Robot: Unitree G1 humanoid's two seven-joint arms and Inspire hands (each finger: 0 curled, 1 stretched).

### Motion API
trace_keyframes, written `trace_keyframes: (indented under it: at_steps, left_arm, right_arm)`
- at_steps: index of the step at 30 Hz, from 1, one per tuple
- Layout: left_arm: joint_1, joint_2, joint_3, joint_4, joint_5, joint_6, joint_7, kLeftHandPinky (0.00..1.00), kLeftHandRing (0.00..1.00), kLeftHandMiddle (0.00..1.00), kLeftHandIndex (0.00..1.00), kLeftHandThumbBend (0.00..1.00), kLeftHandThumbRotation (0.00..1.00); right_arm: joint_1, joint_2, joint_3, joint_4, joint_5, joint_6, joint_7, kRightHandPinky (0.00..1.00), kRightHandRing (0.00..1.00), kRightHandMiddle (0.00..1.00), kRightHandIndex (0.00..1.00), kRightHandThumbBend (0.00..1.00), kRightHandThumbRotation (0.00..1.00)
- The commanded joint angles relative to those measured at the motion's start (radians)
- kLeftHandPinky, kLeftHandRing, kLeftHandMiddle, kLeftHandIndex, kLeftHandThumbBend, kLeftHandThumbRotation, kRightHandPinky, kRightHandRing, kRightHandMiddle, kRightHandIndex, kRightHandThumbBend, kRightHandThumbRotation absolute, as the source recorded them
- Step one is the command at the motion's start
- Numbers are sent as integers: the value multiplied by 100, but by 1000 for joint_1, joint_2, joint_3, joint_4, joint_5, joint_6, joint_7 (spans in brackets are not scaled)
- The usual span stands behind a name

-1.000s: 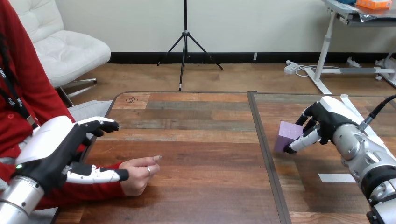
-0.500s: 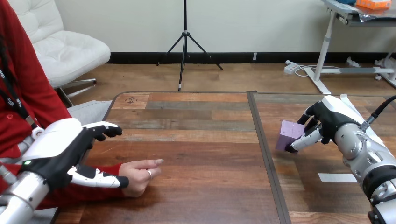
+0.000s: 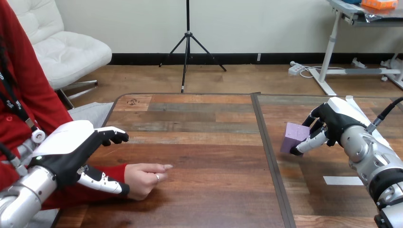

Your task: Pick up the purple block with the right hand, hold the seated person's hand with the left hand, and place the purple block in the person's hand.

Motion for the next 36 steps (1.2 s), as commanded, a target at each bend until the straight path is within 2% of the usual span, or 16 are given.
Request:
trace_keyframes:
  at_steps: [1, 9, 18, 32, 36]
  left_arm:
    - [-79, 40, -29, 9, -8, 24, -31, 76, 79, 81, 81, 100, 29]
    - [-100, 39, -51, 18, -38, 50, -80, 76, 80, 81, 81, 100, 30]
    - [-116, 47, -85, 5, -23, 70, -114, 74, 79, 81, 80, 100, 28]
    - [-141, 44, -126, -30, -10, 180, -197, 77, 80, 81, 80, 100, 18]
    - [-150, 46, -142, -36, 3, 197, -203, 78, 81, 82, 81, 100, 18]
  right_arm:
    - [-34, -17, -11, -33, 10, -13, -21, 41, 47, 51, 50, 76, 0]
    - [-36, -19, -12, -34, 9, -13, -22, 41, 46, 50, 50, 76, 0]
    - [-36, -19, -17, -32, 14, -7, -23, 41, 46, 50, 50, 76, 0]
    - [-35, -19, -21, -33, 18, -8, -21, 40, 45, 49, 50, 76, 0]
    - [-34, -20, -21, -33, 19, -7, -21, 40, 45, 49, 50, 76, 0]
